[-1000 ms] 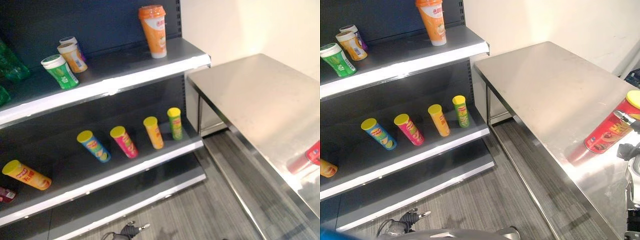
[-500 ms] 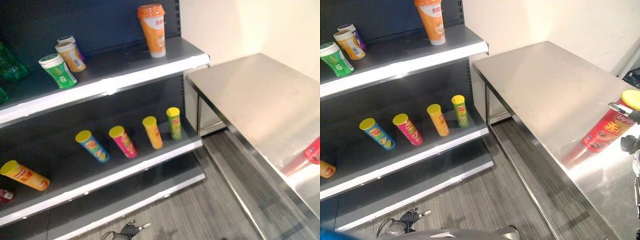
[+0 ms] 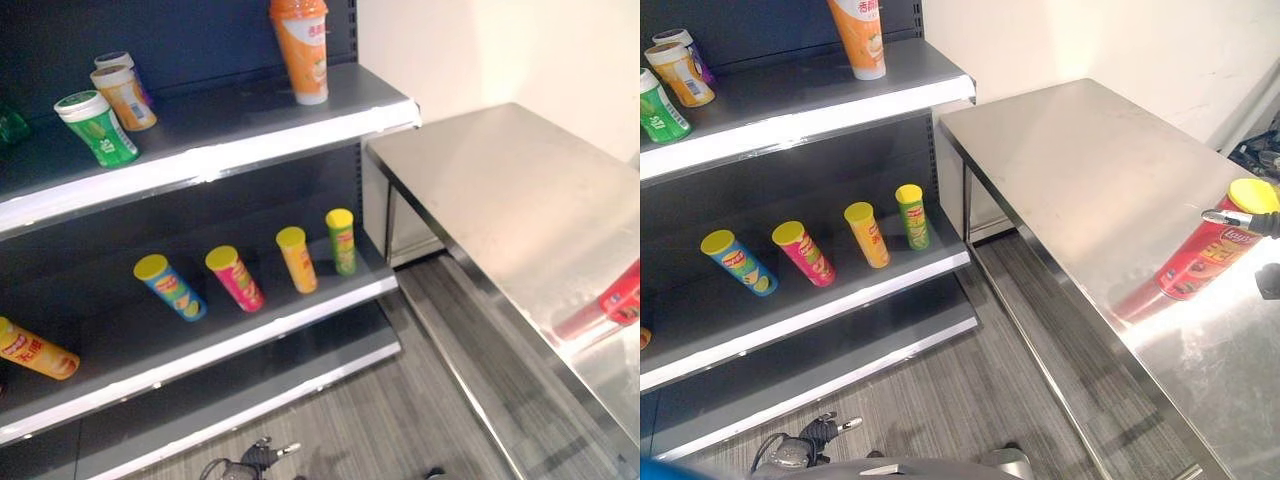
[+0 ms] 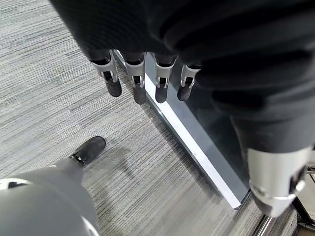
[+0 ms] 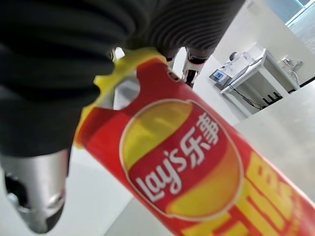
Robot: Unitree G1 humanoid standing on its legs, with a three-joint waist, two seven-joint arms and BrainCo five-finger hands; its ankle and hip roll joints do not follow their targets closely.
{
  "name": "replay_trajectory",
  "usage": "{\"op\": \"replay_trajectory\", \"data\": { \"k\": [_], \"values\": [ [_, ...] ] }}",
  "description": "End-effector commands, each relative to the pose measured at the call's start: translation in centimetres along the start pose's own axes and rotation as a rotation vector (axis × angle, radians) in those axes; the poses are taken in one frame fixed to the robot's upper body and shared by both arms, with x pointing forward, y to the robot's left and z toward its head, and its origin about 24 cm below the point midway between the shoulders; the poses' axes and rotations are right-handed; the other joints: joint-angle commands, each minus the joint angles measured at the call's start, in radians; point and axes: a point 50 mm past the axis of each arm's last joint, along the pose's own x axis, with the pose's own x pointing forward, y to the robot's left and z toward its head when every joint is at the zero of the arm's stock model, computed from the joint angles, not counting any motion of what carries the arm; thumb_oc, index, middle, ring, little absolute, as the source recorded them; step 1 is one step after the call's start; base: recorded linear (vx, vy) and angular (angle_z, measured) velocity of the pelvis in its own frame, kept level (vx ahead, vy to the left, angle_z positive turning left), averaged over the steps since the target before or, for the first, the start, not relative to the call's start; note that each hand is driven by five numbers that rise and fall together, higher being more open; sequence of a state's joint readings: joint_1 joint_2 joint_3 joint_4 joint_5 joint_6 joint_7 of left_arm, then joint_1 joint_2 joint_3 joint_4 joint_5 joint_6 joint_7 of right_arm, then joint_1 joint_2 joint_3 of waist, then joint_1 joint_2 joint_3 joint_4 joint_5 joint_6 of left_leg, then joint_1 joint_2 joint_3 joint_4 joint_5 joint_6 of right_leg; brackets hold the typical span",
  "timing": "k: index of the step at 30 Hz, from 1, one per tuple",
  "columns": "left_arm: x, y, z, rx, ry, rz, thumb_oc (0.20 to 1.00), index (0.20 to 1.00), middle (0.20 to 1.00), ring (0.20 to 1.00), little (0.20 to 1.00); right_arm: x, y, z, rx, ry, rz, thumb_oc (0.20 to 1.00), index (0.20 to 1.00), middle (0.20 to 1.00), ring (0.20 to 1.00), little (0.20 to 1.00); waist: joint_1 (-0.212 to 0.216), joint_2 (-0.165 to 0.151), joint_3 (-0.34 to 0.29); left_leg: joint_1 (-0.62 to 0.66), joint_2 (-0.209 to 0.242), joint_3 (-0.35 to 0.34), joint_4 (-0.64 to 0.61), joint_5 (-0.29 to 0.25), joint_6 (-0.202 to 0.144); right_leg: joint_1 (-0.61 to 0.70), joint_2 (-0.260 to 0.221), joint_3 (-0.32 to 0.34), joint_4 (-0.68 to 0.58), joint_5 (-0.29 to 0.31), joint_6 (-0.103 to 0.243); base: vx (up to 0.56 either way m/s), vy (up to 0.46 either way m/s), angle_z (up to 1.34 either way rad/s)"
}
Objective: Put the goods on the table back onto the shelves and tidy them up.
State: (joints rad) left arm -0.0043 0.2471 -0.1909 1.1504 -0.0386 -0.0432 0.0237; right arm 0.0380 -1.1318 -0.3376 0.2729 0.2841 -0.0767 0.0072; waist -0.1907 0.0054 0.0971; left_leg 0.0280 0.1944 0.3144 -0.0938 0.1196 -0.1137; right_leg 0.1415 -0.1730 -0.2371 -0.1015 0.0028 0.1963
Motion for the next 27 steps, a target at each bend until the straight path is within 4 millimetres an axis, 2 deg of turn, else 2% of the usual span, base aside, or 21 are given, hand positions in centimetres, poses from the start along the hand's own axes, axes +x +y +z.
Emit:
{"op": "replay_trajectory", "data": {
  "k": [1, 11, 12, 13, 14, 15, 21, 27],
  "values": [
    [0.2, 4.2, 2.2, -0.008, -0.066, 0.098, 1.0, 1.0, 1.0, 1.0, 1.0, 0.5, -1.4, 1.6, -0.018, -0.073, -0.034, 1.0, 1.0, 1.0, 1.0, 1.0, 0.027, -0.066, -0.008, 0.1, 0.038, 0.016, 0.007, -0.111, -0.057, -0.044, 0.047, 0.033, 0.014, -0.036, -0.041, 0.0, 0.0, 0.0],
    [0.2, 4.5, 2.6, -0.006, -0.079, 0.099, 1.0, 1.0, 1.0, 1.0, 1.0, 0.3, -1.1, 1.3, -0.024, -0.057, -0.014, 1.0, 1.0, 1.0, 1.0, 1.0, 0.02, -0.061, -0.007, 0.102, 0.039, 0.017, 0.007, -0.112, -0.058, -0.043, 0.047, 0.037, 0.014, -0.037, -0.042, 0.0, 0.0, 0.0],
    [0.2, 4.4, 2.7, -0.005, -0.082, 0.096, 1.0, 1.0, 1.0, 1.0, 1.0, 0.3, -1.0, 1.1, -0.027, -0.048, -0.002, 0.598, 0.598, 0.598, 0.598, 0.598, 0.021, -0.061, -0.005, 0.102, 0.039, 0.016, 0.007, -0.111, -0.058, -0.042, 0.046, 0.036, 0.014, -0.036, -0.043, 0.0, 0.0, 0.0],
    [0.2, 4.4, 2.7, -0.005, -0.082, 0.096, 1.0, 1.0, 1.0, 1.0, 1.0, 0.3, -1.0, 1.1, -0.027, -0.048, -0.002, 0.564, 0.564, 0.564, 0.564, 0.564, 0.021, -0.061, -0.005, 0.102, 0.039, 0.016, 0.007, -0.111, -0.058, -0.042, 0.046, 0.036, 0.014, -0.036, -0.043, 0.0, 0.0, 0.0],
    [0.2, 4.4, 2.7, -0.004, -0.083, 0.096, 1.0, 1.0, 1.0, 1.0, 1.0, 0.3, -0.9, 1.1, -0.029, -0.047, 0.009, 0.404, 0.404, 0.404, 0.404, 0.404, 0.021, -0.062, -0.005, 0.102, 0.039, 0.015, 0.007, -0.111, -0.058, -0.042, 0.046, 0.036, 0.014, -0.036, -0.043, 0.0, 0.0, 0.0],
    [0.2, 4.4, 2.8, -0.008, -0.085, 0.095, 1.0, 1.0, 1.0, 1.0, 1.0, 0.5, -0.9, 1.2, -0.034, -0.045, 0.008, 0.2, 0.2, 0.2, 0.2, 0.2, 0.022, -0.062, -0.005, 0.102, 0.039, 0.016, 0.007, -0.11, -0.058, -0.043, 0.046, 0.036, 0.014, -0.035, -0.043, 0.0, 0.0, 0.0],
    [0.2, 4.5, 2.7, -0.015, -0.083, 0.098, 1.0, 1.0, 1.0, 1.0, 1.0, 0.3, -1.2, 1.3, -0.039, -0.048, 0.003, 0.2, 0.2, 0.2, 0.2, 0.2, 0.02, -0.062, -0.003, 0.102, 0.038, 0.013, 0.007, -0.11, -0.058, -0.042, 0.046, 0.033, 0.014, -0.036, -0.043, 0.0, 0.0, 0.0],
    [0.1, 5.0, 2.9, -0.033, -0.089, 0.115, 1.0, 1.0, 1.0, 1.0, 1.0, 0.3, -1.4, 2.7, -0.053, -0.117, -0.041, 0.2, 0.2, 0.2, 0.2, 0.2, 0.021, -0.058, -0.002, 0.104, 0.039, 0.011, 0.007, -0.11, -0.057, -0.038, 0.048, 0.034, 0.014, -0.039, -0.045, 0.0, -0.007, 0.0]
  ]
}}
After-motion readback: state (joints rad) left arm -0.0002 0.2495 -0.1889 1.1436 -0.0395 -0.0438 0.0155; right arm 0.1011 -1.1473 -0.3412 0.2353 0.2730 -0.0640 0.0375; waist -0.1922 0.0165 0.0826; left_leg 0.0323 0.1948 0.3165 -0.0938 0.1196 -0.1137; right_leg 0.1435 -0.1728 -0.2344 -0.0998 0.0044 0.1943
